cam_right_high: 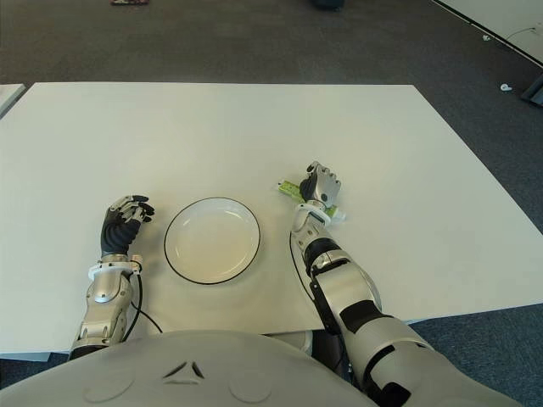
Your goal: Put the toothpaste on the table into the plate.
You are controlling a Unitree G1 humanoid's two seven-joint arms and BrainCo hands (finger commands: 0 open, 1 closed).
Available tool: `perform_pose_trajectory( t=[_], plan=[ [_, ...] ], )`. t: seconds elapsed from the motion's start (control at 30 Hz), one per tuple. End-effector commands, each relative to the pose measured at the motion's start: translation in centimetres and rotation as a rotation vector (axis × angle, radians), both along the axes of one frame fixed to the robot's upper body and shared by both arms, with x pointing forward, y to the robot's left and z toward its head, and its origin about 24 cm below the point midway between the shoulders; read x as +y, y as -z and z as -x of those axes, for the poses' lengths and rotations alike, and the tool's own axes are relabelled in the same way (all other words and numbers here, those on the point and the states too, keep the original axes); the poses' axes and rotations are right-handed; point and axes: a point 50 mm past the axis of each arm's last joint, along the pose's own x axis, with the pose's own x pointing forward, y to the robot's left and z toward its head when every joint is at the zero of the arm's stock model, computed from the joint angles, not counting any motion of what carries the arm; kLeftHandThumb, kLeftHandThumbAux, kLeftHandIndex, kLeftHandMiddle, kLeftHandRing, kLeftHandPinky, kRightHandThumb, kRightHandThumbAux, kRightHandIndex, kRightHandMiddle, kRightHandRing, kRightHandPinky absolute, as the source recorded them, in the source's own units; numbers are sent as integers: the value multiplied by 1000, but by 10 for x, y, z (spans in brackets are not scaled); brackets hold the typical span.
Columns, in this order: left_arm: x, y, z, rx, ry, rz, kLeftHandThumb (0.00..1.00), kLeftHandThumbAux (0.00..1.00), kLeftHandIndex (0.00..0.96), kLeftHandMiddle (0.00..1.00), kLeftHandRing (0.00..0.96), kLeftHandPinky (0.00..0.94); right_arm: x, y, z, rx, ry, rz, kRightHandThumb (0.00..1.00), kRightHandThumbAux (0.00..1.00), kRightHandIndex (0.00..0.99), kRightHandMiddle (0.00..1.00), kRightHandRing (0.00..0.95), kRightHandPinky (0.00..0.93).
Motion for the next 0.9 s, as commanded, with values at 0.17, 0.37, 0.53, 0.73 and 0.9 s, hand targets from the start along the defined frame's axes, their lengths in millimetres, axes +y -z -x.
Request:
perform_pose_trajectory(
  t=[0.17,0.37,0.53,0.73,0.9],
  plan=[
    [2,2,-1,25,-15,-5,700,719,428,533,515,479,3,3,2,25,8,-32,840,678,407,576,750,764],
    [2,1,-1,30,-20,-16,701,719,428,533,516,486,3,1,1,17,11,-33,840,679,406,573,752,776],
    [2,1,-2,36,-24,-12,700,719,427,531,512,482,2,0,0,11,12,-34,840,678,407,573,756,783],
    [2,0,-2,38,-25,-9,701,719,427,529,514,483,2,-2,-2,-4,5,-37,839,678,407,555,730,738],
    [2,-1,-2,32,-22,-14,701,719,427,535,523,490,-2,-8,-6,-8,-75,-43,834,680,427,480,530,542]
  ],
)
